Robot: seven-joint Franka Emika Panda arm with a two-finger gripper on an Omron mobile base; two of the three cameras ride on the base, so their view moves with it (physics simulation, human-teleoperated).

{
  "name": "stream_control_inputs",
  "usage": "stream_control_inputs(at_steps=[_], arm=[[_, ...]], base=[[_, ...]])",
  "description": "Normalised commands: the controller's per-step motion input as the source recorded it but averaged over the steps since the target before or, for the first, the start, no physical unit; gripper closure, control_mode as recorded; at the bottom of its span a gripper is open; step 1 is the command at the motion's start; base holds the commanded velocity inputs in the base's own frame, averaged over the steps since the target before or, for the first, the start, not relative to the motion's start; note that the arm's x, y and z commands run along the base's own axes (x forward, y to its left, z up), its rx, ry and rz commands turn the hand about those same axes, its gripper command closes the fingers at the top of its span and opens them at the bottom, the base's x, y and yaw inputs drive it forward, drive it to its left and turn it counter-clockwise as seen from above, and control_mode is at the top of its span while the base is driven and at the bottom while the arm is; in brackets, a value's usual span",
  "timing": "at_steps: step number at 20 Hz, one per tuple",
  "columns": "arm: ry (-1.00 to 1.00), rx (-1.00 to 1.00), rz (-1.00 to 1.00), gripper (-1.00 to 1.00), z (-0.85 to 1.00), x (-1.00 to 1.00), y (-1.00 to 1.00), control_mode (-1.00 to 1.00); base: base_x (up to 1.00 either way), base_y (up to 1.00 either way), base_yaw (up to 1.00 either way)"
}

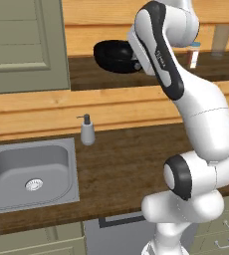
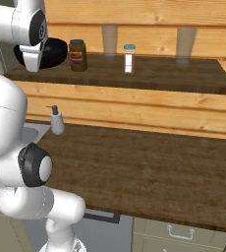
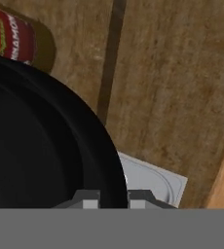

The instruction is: Pick up the bowls on the counter and stack them on top of one another in the open cabinet. Place the smaller bowl on top of the larger bowl.

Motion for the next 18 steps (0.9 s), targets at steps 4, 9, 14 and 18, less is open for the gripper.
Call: stream_control_inputs(at_steps=[4,9,14,18], arm=[[0.00,0.00,-0.13,1.00,-0.38,0.23,0.34,-1.00],[0.00,0.00,-0.12,1.00,-0.32,0.27,0.05,-1.00],[0.00,0.00,-0.09,1.00,-0.14,0.31,0.17,-1.00],[0.00,0.00,0.00,1.00,-0.02,0.29,0.34,-1.00]], base=[[0.00,0.00,0.00],[0.00,0.00,0.00],[0.00,0.00,0.00],[0.00,0.00,0.00]])
